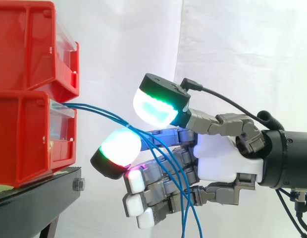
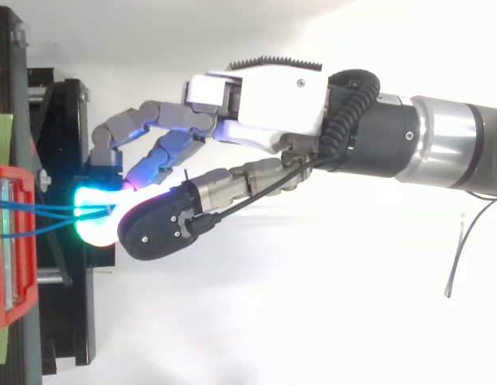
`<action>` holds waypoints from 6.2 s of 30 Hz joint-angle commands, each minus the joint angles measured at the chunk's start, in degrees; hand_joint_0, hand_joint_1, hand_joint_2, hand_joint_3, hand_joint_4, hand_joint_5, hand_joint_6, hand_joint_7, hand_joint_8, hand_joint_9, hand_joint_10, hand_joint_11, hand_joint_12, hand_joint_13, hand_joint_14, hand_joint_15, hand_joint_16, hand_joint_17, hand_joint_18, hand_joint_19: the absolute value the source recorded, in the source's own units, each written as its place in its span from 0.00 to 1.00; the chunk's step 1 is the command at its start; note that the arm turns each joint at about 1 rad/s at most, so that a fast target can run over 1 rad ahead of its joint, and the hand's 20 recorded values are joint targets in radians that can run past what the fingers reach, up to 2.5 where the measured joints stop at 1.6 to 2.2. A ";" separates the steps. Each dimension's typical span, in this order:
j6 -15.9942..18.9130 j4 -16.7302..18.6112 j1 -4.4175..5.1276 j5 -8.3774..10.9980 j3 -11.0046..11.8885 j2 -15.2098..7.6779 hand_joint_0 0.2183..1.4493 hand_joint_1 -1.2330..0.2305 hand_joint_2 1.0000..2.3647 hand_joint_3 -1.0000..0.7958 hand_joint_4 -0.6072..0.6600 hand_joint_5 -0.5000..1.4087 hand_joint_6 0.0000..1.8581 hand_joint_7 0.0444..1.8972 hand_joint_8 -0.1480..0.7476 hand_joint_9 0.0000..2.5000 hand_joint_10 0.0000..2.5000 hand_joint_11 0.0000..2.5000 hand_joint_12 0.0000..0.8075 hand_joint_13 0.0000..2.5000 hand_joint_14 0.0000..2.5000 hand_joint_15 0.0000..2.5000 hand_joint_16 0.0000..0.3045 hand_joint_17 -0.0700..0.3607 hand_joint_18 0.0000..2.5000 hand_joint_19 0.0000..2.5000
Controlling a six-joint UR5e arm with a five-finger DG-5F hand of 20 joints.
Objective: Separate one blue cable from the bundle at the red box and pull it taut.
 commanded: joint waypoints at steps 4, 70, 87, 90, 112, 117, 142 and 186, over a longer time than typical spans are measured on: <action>0.00 -0.40 -0.07 -0.02 0.18 0.00 0.30 0.46 0.01 0.34 0.58 0.17 0.37 0.55 0.51 0.34 0.01 0.32 0.47 0.34 0.01 0.26 0.14 0.39 0.24 0.28; 2.81 -3.91 -0.60 -6.08 2.29 0.00 0.34 0.36 0.01 0.34 0.57 0.17 0.49 0.54 0.51 0.39 0.01 0.40 0.47 0.38 0.01 0.29 0.14 0.39 0.30 0.31; 3.78 -4.44 -0.60 -6.44 2.29 0.00 0.19 0.40 0.00 0.28 0.61 0.19 0.47 0.54 0.55 0.44 0.01 0.40 0.52 0.42 0.01 0.30 0.17 0.44 0.35 0.31; 3.78 -4.44 -0.60 -6.44 2.29 0.00 0.18 0.36 0.00 0.28 0.61 0.19 0.47 0.53 0.55 0.44 0.01 0.41 0.53 0.42 0.01 0.30 0.18 0.44 0.35 0.31; 3.96 -4.53 -0.60 -6.52 2.37 0.09 0.38 0.27 0.01 0.42 0.44 0.18 0.49 0.61 0.50 0.44 0.01 0.43 0.46 0.42 0.01 0.31 0.15 0.39 0.33 0.32; 3.96 -4.53 -0.77 -6.52 2.37 0.00 0.40 0.26 0.00 0.28 0.46 0.18 0.49 0.58 0.48 0.44 0.01 0.44 0.45 0.42 0.01 0.32 0.14 0.39 0.34 0.32; 3.96 -4.70 -0.86 -6.44 2.37 0.00 0.41 0.24 0.01 0.36 0.44 0.18 0.48 0.64 0.49 0.43 0.01 0.44 0.46 0.42 0.01 0.32 0.14 0.39 0.35 0.33; 3.96 -5.14 -0.95 -6.35 2.37 0.00 0.43 0.27 0.00 0.29 0.42 0.18 0.50 0.66 0.49 0.46 0.01 0.46 0.44 0.45 0.01 0.34 0.16 0.41 0.39 0.35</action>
